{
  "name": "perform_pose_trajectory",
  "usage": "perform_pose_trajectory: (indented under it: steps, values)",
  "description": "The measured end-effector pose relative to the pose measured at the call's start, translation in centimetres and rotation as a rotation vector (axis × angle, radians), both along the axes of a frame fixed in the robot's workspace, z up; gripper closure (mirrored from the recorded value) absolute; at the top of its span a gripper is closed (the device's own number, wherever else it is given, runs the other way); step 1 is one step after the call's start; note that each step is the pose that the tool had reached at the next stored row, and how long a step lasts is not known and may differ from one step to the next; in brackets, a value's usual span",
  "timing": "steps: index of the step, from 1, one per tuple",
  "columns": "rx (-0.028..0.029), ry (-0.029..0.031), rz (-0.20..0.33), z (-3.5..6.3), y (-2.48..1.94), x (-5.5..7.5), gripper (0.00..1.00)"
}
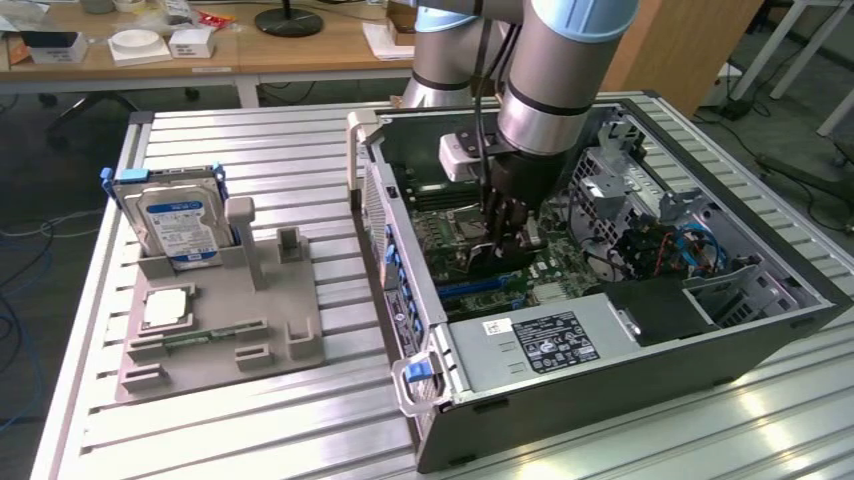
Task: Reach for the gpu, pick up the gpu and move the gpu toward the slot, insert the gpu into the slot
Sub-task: 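Insert the gpu into the slot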
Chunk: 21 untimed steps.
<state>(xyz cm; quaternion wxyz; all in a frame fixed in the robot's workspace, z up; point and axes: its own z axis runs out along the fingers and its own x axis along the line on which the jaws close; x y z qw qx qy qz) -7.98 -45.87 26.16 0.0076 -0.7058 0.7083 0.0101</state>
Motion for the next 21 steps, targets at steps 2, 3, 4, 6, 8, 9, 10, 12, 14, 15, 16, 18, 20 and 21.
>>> perform_pose_trajectory:
  steps: [2,3,4,6,8,9,10,12,14,15,16,18,20,21]
  values:
    - [-0.0002,0.0001,0.000,0.01,-0.17,0.00,0.74]
    - [-0.0001,0.0000,0.000,0.00,-0.18,0.00,0.74]
    - [-0.0001,0.0000,0.000,0.00,-0.18,0.00,0.74]
    - [-0.0001,-0.0001,0.000,0.00,-0.18,-0.07,0.74]
    - [-0.0001,-0.0001,0.000,-0.02,-0.18,-0.22,0.74]
    - [-0.0001,-0.0001,0.000,-0.02,-0.18,-0.28,0.74]
    - [-0.0002,-0.0001,0.000,-0.03,-0.18,-0.33,0.74]
    - [-0.0002,0.0000,0.000,-0.06,-0.19,-0.41,0.74]
    - [-0.0003,0.0000,0.000,-0.13,-0.19,-0.44,0.74]
    - [-0.0004,0.0000,0.000,-0.15,-0.19,-0.46,0.74]
    - [-0.0002,-0.0001,0.000,-0.19,-0.18,-0.47,0.74]
    - [-0.0002,-0.0001,0.000,-0.23,-0.18,-0.47,0.74]
    - [-0.0002,-0.0001,0.000,-0.23,-0.18,-0.47,0.74]
    - [-0.0001,-0.0001,0.000,-0.23,-0.19,-0.47,0.74]
